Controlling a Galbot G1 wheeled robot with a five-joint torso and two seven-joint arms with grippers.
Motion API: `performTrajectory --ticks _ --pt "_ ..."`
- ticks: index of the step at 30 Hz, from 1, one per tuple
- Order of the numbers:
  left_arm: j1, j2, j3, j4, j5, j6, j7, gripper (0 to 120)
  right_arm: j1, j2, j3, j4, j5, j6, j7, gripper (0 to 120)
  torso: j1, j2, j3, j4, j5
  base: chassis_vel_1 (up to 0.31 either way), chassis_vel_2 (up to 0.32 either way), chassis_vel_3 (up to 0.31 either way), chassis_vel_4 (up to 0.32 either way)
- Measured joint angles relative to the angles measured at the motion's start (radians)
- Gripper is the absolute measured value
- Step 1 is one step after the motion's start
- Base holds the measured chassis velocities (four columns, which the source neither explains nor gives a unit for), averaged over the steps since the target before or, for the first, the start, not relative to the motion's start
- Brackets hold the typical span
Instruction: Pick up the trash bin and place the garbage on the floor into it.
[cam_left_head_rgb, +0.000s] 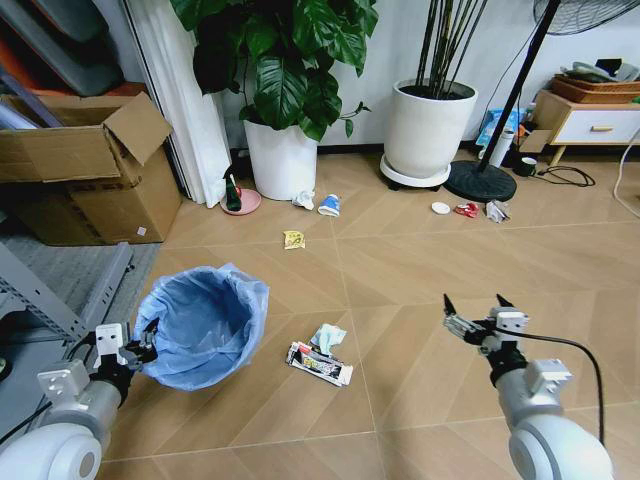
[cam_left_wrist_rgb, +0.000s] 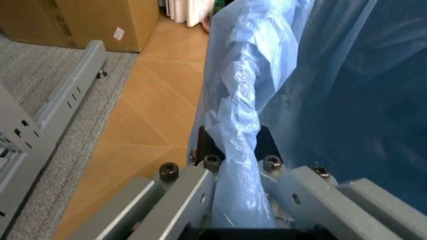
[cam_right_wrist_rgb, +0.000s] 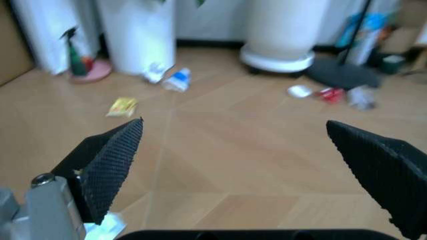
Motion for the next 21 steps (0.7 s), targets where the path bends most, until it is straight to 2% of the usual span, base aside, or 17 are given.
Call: performTrajectory --ticks 1,2,4,5,8,9,10,12,13,16,17,20,21 --pt "0.002 0.004 0.0 0.0 -0.002 -0.004 -0.002 0 0.038 -0.05 -0.044 -0.042 0.034 -0.01 0.001 100 0.0 0.0 0.0 0.0001 -0.0001 0.0 0.0 0.0 0.0" --pt "0.002 0.004 0.0 0.0 -0.002 -0.004 -0.002 0 0.038 -0.05 -0.044 -0.042 0.034 -0.01 0.001 100 0.0 0.0 0.0 0.0001 -0.0001 0.0 0.0 0.0 0.0" --pt "0.002 0.012 0.0 0.003 -0.007 -0.004 -0.008 0 0.107 -0.127 -0.128 -0.12 0.08 -0.024 0.003 100 0.0 0.0 0.0 0.0003 -0.0001 0.0 0.0 0.0 0.0" --pt "0.002 0.012 0.0 0.003 -0.007 -0.004 -0.008 0 0.107 -0.127 -0.128 -0.12 0.08 -0.024 0.003 100 0.0 0.0 0.0 0.0003 -0.0001 0.0 0.0 0.0 0.0" --pt "0.002 0.023 -0.002 0.007 -0.012 -0.005 -0.019 0 0.229 -0.2 -0.293 -0.241 0.138 -0.04 0.001 100 0.0 0.0 0.0 -0.0001 0.0001 0.0 0.0 0.0 0.0" --pt "0.002 0.023 -0.002 0.007 -0.012 -0.005 -0.019 0 0.229 -0.2 -0.293 -0.241 0.138 -0.04 0.001 100 0.0 0.0 0.0 -0.0001 0.0001 0.0 0.0 0.0 0.0" --pt "0.003 0.026 -0.007 0.007 -0.015 -0.005 -0.022 0 0.278 -0.211 -0.346 -0.278 0.144 -0.041 -0.006 100 0.0 0.0 0.0 -0.0002 -0.0002 0.0 0.0 0.0 0.0" --pt "0.007 0.032 -0.019 0.006 -0.022 -0.005 -0.025 0 0.384 -0.212 -0.459 -0.366 0.151 -0.042 -0.029 100 0.0 0.0 0.0 0.0 -0.0005 0.0 0.0 0.0 0.0" --pt "0.007 0.032 -0.019 0.006 -0.022 -0.005 -0.025 0 0.384 -0.212 -0.459 -0.366 0.151 -0.042 -0.029 100 0.0 0.0 0.0 0.0 -0.0005 0.0 0.0 0.0 0.0" --pt "0.01 0.035 -0.031 0.006 -0.029 -0.007 -0.03 0 0.505 -0.175 -0.592 -0.501 0.16 -0.041 -0.055 100 0.0 0.0 0.0 0.0003 -0.0005 0.0 0.0 0.0 0.0" --pt "0.01 0.035 -0.031 0.006 -0.029 -0.007 -0.03 0 0.505 -0.175 -0.592 -0.501 0.16 -0.041 -0.055 100 0.0 0.0 0.0 0.0003 -0.0005 0.0 0.0 0.0 0.0" --pt "0.007 0.036 -0.035 0.009 -0.039 -0.008 -0.034 0 0.612 -0.097 -0.727 -0.646 0.168 -0.052 -0.098 100 0.0 0.0 0.0 0.0001 -0.0006 0.0 0.0 0.0 0.0" --pt "0.007 0.036 -0.035 0.009 -0.039 -0.008 -0.034 0 0.612 -0.097 -0.727 -0.646 0.168 -0.052 -0.098 100 0.0 0.0 0.0 0.0001 -0.0006 0.0 0.0 0.0 0.0"
